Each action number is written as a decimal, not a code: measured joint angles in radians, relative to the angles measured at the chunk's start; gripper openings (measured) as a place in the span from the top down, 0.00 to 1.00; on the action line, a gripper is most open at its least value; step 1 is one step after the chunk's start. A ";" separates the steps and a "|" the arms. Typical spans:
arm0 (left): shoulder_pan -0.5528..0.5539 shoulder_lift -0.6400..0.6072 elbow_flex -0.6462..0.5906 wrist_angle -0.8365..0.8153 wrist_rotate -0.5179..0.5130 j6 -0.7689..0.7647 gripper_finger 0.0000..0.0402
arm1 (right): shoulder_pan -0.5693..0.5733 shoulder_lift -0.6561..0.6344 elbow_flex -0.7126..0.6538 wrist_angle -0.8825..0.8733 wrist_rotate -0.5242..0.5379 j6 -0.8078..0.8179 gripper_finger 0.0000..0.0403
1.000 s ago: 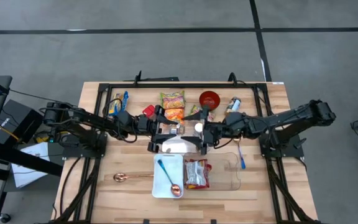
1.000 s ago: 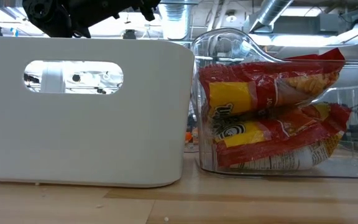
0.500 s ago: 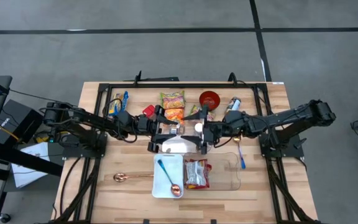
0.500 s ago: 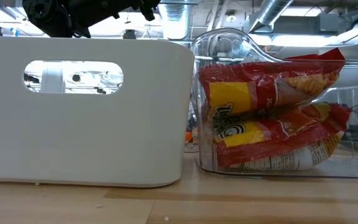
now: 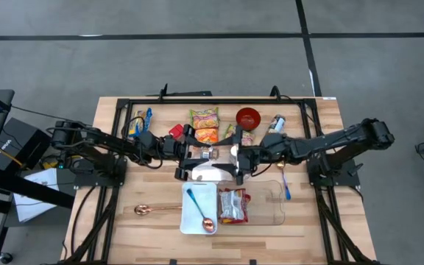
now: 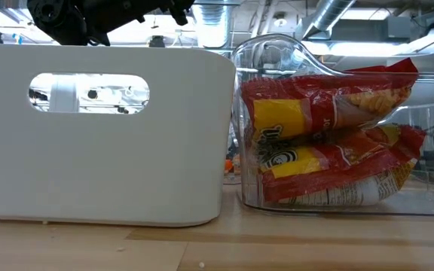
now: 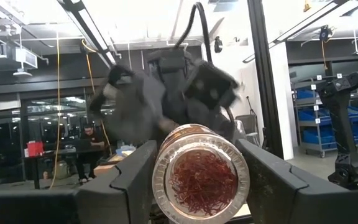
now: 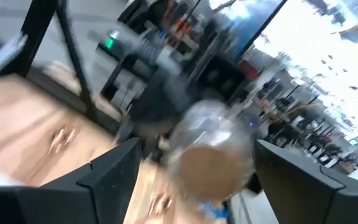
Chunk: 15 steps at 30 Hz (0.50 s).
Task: Pick & Place Food Item
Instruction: Put the brown spice bottle into the top transparent bin
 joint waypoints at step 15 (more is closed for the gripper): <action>0.000 -0.002 -0.001 -0.019 -0.001 -0.014 0.52 | -0.001 0.023 0.026 -0.033 0.028 -0.031 0.25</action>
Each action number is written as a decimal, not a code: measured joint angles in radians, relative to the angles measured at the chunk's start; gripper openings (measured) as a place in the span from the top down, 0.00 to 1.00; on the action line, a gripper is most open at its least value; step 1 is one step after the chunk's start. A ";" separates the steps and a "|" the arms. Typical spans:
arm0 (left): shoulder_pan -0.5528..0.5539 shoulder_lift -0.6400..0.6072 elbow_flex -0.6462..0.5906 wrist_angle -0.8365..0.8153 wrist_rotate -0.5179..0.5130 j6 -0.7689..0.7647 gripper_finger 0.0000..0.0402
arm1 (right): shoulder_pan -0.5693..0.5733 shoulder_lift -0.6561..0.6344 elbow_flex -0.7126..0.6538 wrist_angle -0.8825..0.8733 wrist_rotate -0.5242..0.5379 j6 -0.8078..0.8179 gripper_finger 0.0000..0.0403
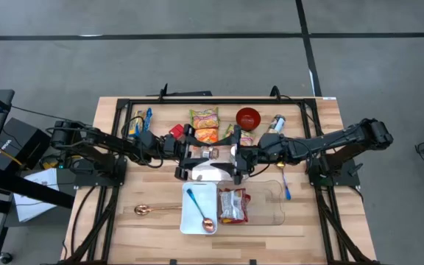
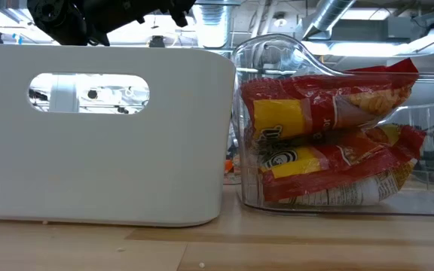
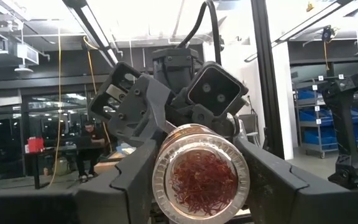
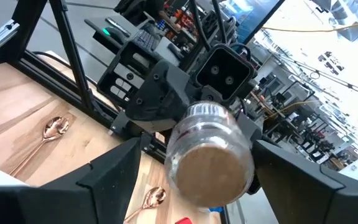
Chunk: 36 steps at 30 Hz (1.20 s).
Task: Pick & Place Food Item
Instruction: Put the brown spice bottle into the top transparent bin
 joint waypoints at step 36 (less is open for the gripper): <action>0.000 0.003 0.001 0.009 -0.091 -0.105 0.52 | 0.049 -0.006 0.002 -0.012 0.185 -0.104 0.25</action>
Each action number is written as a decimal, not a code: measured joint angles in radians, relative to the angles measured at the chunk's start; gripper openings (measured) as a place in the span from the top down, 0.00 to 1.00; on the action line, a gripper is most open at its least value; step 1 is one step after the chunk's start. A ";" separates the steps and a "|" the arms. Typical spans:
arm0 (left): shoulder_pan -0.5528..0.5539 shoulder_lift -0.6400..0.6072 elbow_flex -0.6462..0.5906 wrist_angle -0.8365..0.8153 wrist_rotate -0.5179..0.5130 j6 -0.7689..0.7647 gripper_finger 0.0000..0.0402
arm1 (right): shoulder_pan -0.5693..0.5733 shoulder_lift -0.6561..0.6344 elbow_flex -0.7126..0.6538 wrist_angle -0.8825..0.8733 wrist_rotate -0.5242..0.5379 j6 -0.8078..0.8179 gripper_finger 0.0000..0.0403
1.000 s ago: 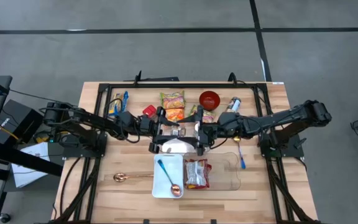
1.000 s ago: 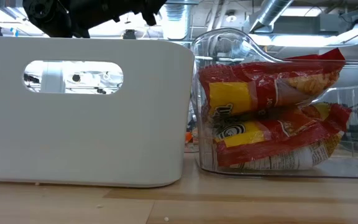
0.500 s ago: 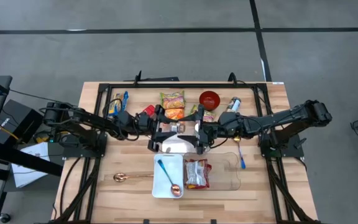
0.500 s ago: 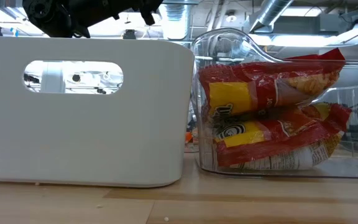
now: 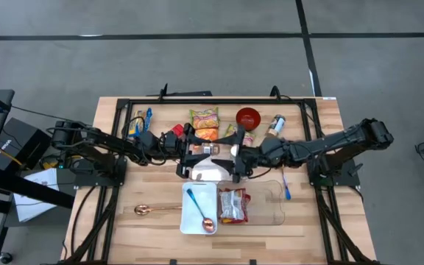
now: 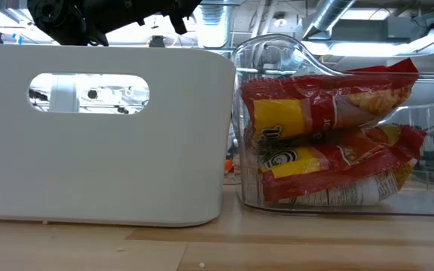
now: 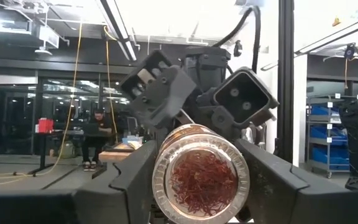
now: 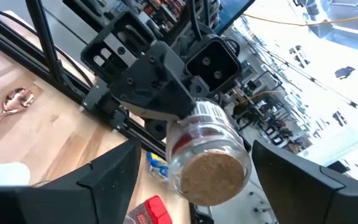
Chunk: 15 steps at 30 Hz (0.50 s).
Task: Pick & Place Food Item
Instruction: Put the brown spice bottle into the top transparent bin
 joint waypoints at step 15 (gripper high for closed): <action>0.000 -0.001 0.000 -0.027 0.000 0.000 0.52 | 0.014 0.000 0.000 -0.001 0.044 -0.020 0.25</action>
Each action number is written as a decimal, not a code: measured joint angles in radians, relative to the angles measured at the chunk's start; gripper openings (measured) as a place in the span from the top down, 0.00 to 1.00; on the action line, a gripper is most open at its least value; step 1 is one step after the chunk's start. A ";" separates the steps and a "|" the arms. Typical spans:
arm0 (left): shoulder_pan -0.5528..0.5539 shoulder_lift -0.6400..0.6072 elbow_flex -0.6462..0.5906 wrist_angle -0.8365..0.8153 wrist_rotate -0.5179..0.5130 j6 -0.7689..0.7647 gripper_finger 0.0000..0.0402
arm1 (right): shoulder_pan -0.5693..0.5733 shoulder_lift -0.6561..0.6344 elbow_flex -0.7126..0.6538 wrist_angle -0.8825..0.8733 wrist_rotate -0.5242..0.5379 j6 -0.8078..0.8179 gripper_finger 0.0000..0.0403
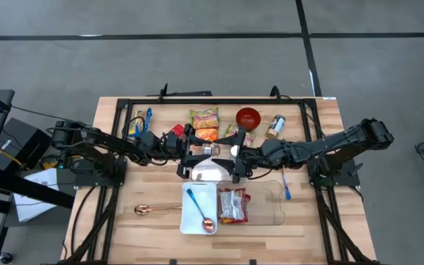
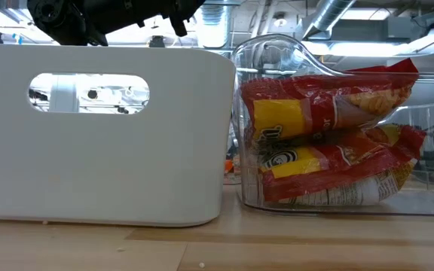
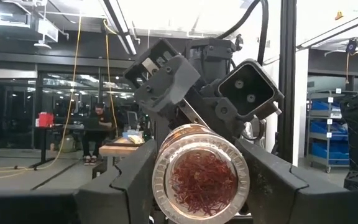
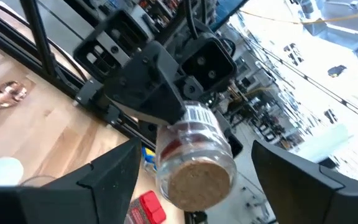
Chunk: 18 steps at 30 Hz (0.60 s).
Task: Pick & Place Food Item
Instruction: Put the brown spice bottle into the top transparent bin
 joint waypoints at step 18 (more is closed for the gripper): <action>0.006 -0.001 -0.001 -0.010 0.005 0.000 0.52 | 0.005 -0.001 0.000 -0.030 0.018 -0.016 0.58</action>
